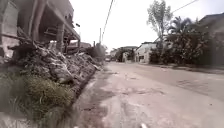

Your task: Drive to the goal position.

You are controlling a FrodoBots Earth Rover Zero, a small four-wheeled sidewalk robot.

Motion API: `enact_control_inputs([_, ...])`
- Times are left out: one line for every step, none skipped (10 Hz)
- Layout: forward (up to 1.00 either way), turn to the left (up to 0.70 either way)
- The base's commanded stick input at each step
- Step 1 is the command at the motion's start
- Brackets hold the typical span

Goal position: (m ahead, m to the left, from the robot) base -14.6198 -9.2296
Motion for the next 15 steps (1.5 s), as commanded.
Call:
enact_control_inputs([0.04, 0.00])
enact_control_inputs([0.04, 0.00])
enact_control_inputs([0.04, 0.00])
enact_control_inputs([0.04, 0.00])
enact_control_inputs([0.04, 0.00])
enact_control_inputs([0.05, 0.00])
enact_control_inputs([0.04, 0.00])
enact_control_inputs([0.05, 0.00])
enact_control_inputs([0.05, 0.00])
enact_control_inputs([0.04, 0.00])
enact_control_inputs([0.04, 0.00])
enact_control_inputs([0.05, 0.00])
enact_control_inputs([0.04, 0.00])
enact_control_inputs([0.05, 0.00])
enact_control_inputs([0.04, 0.00])
